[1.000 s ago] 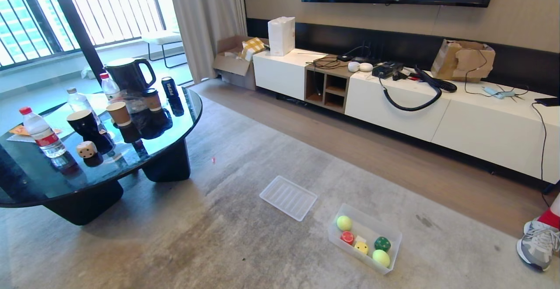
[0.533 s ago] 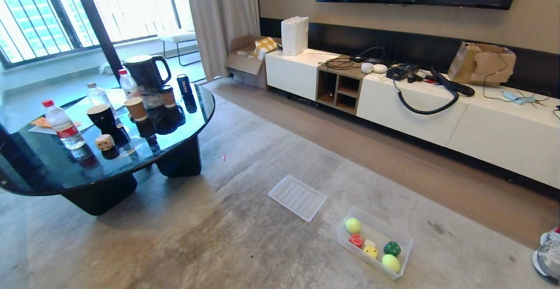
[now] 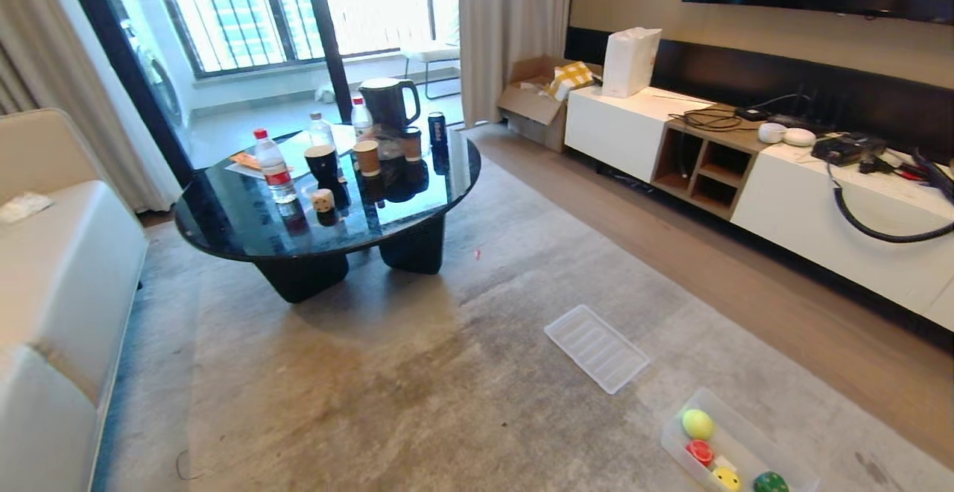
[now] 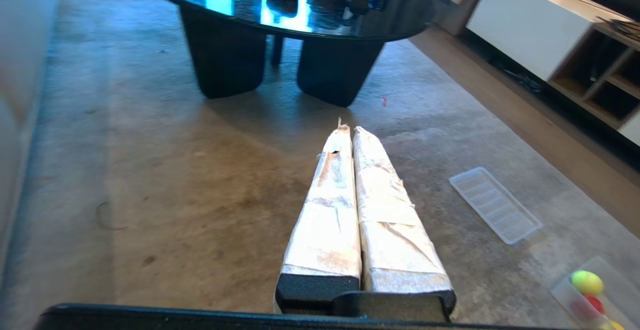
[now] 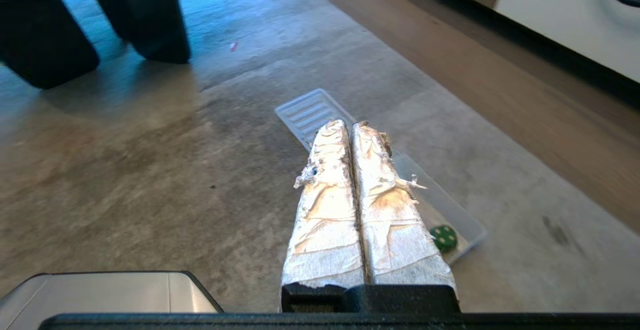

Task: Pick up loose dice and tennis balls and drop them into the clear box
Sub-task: Pick up toys out of the box

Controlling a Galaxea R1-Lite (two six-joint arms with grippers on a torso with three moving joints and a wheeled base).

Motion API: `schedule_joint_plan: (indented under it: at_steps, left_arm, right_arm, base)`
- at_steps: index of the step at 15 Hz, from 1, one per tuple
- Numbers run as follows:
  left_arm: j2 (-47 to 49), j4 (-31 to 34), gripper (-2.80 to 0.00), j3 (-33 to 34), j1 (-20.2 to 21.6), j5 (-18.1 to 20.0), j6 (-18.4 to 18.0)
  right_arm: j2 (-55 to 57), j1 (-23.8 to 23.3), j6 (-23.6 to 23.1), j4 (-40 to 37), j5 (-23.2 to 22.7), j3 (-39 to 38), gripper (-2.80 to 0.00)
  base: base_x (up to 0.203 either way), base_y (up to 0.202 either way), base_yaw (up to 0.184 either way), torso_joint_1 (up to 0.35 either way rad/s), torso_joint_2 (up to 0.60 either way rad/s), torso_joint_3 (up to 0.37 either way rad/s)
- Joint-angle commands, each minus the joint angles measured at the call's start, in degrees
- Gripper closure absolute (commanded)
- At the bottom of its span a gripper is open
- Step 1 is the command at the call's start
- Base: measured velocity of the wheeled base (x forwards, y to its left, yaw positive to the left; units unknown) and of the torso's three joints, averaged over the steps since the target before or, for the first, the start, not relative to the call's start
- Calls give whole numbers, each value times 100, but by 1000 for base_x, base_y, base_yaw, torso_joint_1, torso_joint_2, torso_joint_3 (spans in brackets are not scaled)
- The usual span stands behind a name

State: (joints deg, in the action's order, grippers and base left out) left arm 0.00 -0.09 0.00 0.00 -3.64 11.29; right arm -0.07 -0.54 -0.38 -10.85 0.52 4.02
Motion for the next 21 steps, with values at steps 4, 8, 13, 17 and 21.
schedule_joint_plan:
  at_steps: [4,8,13,17,21]
  left_arm:
    - [0,1,0,0,0,-6,5]
    - [0,1,0,0,0,-6,-4]
    - [0,1,0,0,0,-6,-4]
    - [0,1,0,0,0,-6,-4]
    - [0,1,0,0,0,-6,-16]
  right_arm:
    - [7,1,3,-5,0,2,0]
    - [7,1,3,-5,0,2,0]
    - [7,1,3,-5,0,2,0]
    - [7,1,3,-5,0,2,0]
    - [7,1,11,-5,0,2,0]
  base:
    - [0,-10,165,2,0,2]
    - [0,-8,165,4,3,2]
    - [0,-8,166,3,1,2]
    - [-1,-2,91,2,1,2]
    - [0,0,0,0,0,0]
